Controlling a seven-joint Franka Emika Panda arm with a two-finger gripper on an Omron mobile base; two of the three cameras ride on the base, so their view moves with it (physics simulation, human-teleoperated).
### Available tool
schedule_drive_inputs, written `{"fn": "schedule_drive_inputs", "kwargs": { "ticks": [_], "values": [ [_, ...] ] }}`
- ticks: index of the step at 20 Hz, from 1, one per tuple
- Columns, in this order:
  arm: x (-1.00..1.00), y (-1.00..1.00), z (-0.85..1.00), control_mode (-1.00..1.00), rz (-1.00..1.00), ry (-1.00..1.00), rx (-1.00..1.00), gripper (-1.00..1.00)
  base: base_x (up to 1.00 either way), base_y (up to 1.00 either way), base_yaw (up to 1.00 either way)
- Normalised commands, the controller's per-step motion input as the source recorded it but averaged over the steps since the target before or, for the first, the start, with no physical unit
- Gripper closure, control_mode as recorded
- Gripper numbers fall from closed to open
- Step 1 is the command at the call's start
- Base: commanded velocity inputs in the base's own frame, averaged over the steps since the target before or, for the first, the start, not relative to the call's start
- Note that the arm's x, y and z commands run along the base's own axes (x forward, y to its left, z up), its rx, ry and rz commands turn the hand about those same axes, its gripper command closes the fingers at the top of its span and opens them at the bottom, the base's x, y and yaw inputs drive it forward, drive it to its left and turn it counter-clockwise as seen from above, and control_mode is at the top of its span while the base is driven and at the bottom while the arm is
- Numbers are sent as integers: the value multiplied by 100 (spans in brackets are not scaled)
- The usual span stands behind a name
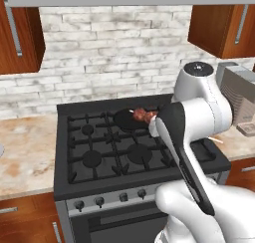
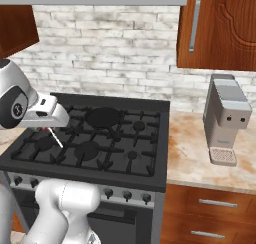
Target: Place the cold items (banana and apple) from the fridge in one tupperware on the dining counter. Place the warm items (kebab skewer and hot dog) in the stove area in another tupperware.
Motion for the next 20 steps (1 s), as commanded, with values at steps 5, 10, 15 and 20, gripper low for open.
{"fn": "schedule_drive_inputs", "kwargs": {
  "ticks": [5, 10, 15, 20],
  "values": [
    [0, 1, 0, -100, 0, 0, 0, 100, 0, 0, 0],
    [-3, 0, 0, 100, 0, 0, 0, 100, -26, 0, -9],
    [0, 0, 0, 100, 0, 0, 0, 100, -53, 0, -66],
    [0, 0, 0, 100, 0, 0, 0, 100, -64, 6, -100]
  ]
}}
